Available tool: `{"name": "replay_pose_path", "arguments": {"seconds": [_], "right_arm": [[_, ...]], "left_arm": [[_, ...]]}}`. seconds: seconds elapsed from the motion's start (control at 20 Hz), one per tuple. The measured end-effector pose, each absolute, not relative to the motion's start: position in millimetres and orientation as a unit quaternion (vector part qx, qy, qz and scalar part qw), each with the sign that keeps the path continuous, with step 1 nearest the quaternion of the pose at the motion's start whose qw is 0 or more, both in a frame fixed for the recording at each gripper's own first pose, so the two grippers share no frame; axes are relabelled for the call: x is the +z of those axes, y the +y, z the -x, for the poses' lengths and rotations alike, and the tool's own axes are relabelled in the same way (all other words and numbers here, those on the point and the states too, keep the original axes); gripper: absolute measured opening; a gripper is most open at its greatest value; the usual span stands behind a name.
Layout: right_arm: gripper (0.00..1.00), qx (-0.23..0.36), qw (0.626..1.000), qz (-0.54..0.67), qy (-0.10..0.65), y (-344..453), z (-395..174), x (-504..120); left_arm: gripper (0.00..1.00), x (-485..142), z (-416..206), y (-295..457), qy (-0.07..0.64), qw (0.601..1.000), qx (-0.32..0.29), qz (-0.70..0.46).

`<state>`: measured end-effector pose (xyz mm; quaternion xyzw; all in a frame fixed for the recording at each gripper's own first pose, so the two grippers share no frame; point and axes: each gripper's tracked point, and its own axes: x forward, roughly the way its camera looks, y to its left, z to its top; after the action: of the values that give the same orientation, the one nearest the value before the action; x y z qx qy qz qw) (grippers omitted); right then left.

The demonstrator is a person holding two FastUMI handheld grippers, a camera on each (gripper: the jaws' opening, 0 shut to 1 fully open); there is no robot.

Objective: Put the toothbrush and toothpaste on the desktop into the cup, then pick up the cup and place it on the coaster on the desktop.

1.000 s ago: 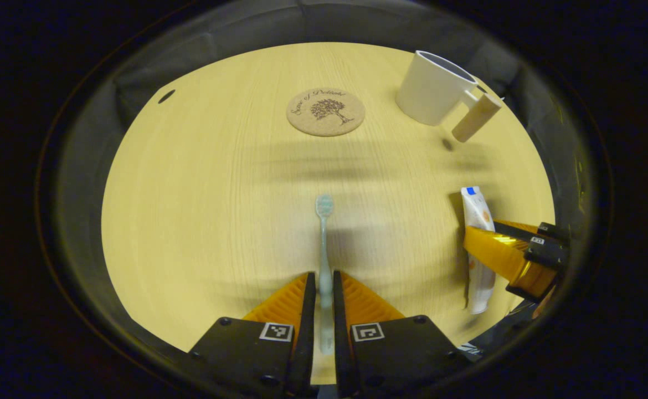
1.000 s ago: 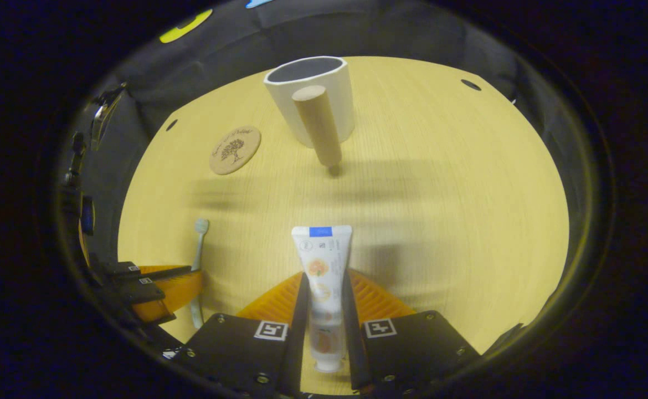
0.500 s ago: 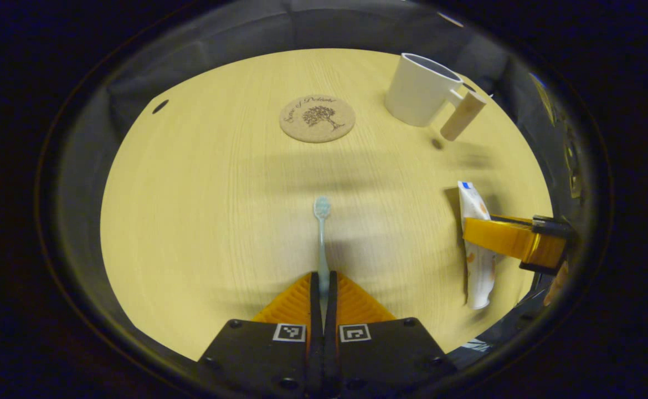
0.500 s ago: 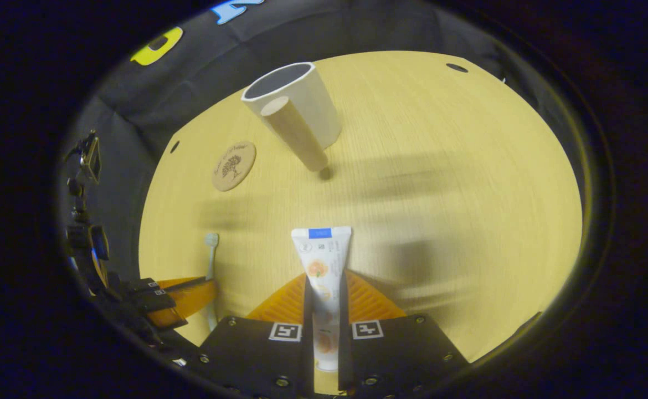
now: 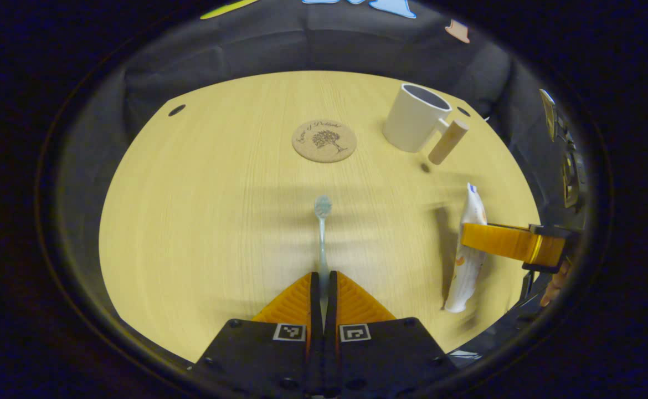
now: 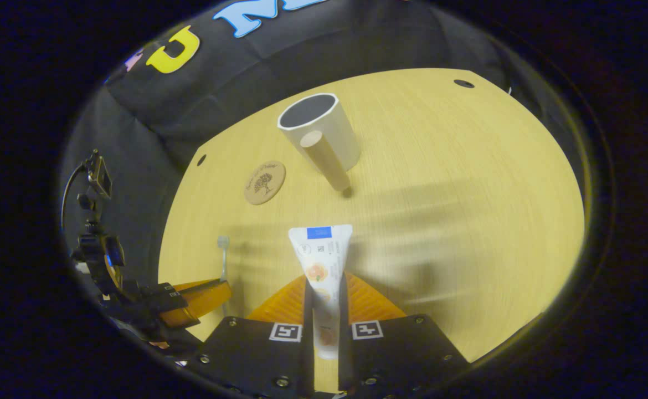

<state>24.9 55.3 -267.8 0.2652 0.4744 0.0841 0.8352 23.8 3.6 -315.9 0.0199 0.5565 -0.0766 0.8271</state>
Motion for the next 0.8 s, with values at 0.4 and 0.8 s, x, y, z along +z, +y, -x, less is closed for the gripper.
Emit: {"name": "replay_pose_path", "arguments": {"seconds": [0.4, 0.8], "right_arm": [[0.18, 0.104, 0.863, -0.267, 0.416, 55.2, -27.5, -207.1], [0.18, 0.120, 0.896, -0.263, 0.338, 50.7, -67.4, -148.3]], "left_arm": [[0.08, -265.3, -36.5, -1.0, 0.474, 0.877, -0.078, 0.017], [0.08, -199.2, -70.4, -9.4, 0.373, 0.923, -0.084, 0.035]]}}
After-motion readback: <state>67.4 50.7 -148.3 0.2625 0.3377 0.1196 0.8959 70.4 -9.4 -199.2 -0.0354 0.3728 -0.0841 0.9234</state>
